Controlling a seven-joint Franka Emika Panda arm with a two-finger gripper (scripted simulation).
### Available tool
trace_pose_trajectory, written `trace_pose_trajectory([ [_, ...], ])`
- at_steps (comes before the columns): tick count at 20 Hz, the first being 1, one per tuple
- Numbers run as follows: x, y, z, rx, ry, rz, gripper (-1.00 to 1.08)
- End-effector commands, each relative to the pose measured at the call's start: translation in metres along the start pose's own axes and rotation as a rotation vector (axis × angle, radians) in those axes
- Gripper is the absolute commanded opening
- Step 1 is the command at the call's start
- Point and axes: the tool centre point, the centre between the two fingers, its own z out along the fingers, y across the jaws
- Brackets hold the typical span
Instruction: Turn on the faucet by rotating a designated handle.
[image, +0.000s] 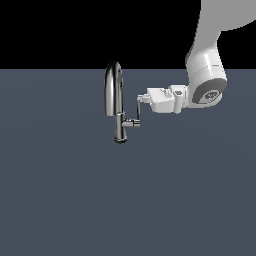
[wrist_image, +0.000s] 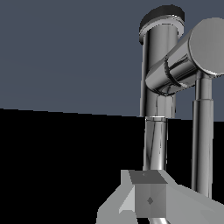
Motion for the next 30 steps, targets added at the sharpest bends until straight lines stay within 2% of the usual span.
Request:
trace_pose_trajectory([
  [1, 0.01, -0.001, 0.002, 0.025, -0.023, 0.025, -1.0],
  [6, 0.019, -0.002, 0.004, 0.047, -0.044, 0.046, -1.0],
  [14, 0.018, -0.002, 0.005, 0.044, -0.042, 0.043, -1.0],
  [30, 0.011, 0.038, 0.006, 0.044, -0.042, 0.043, -1.0],
])
